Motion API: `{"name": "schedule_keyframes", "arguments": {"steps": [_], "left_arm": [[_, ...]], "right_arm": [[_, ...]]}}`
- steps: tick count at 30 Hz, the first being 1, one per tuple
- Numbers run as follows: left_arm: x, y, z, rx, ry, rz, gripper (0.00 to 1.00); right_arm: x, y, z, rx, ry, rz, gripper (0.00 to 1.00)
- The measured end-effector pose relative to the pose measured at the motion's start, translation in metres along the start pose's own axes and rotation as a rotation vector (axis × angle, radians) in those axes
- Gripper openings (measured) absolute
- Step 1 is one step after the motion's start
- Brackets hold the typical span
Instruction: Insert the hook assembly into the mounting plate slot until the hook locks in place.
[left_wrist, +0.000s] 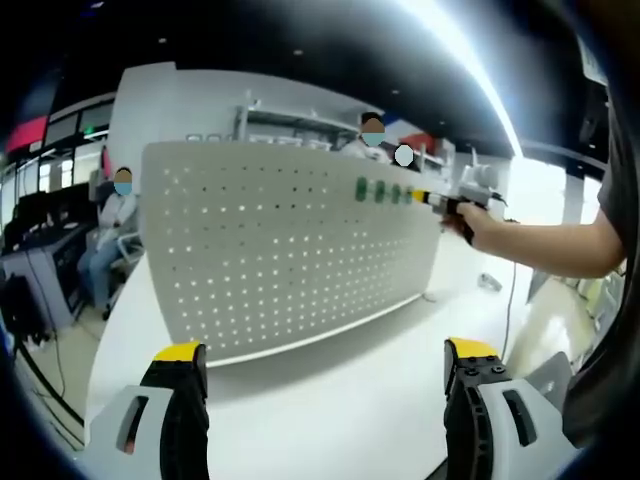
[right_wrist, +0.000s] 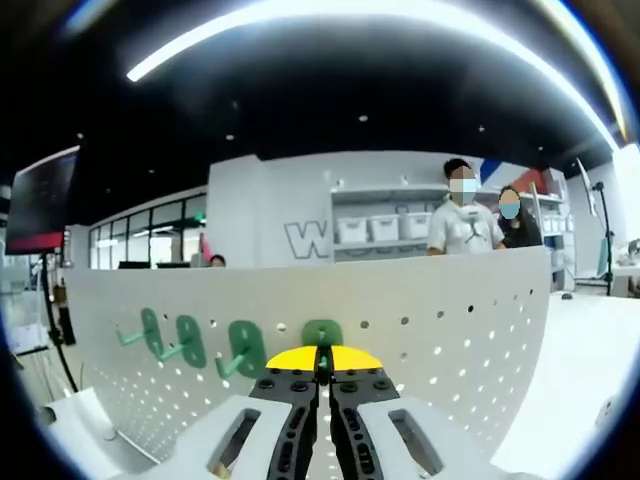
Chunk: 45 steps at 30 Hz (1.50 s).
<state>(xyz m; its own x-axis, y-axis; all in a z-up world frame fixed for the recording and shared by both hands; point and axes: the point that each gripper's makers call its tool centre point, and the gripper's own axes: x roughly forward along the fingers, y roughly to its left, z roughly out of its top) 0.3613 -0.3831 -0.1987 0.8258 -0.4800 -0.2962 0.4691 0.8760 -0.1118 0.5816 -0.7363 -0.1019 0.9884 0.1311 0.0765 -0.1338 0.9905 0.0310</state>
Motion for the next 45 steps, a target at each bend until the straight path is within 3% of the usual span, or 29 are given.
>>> {"name": "schedule_keyframes", "arguments": {"steps": [14,24,34,45], "left_arm": [[-0.003,0.0,0.002,0.002,-0.006,-0.002,1.0],[-0.006,-0.005,0.006,0.007,-0.017,-0.012,1.0],[-0.011,-0.007,0.01,0.015,-0.026,-0.023,1.0],[-0.015,-0.008,0.006,0.014,-0.018,-0.026,1.0]], "right_arm": [[-0.007,0.003,-0.003,-0.007,0.053,0.006,0.01],[-0.027,0.002,0.02,-0.009,0.015,-0.001,0.09],[-0.064,0.004,0.016,0.01,0.043,0.0,0.36],[-0.126,0.025,-0.019,-0.013,0.152,0.015,0.54]]}}
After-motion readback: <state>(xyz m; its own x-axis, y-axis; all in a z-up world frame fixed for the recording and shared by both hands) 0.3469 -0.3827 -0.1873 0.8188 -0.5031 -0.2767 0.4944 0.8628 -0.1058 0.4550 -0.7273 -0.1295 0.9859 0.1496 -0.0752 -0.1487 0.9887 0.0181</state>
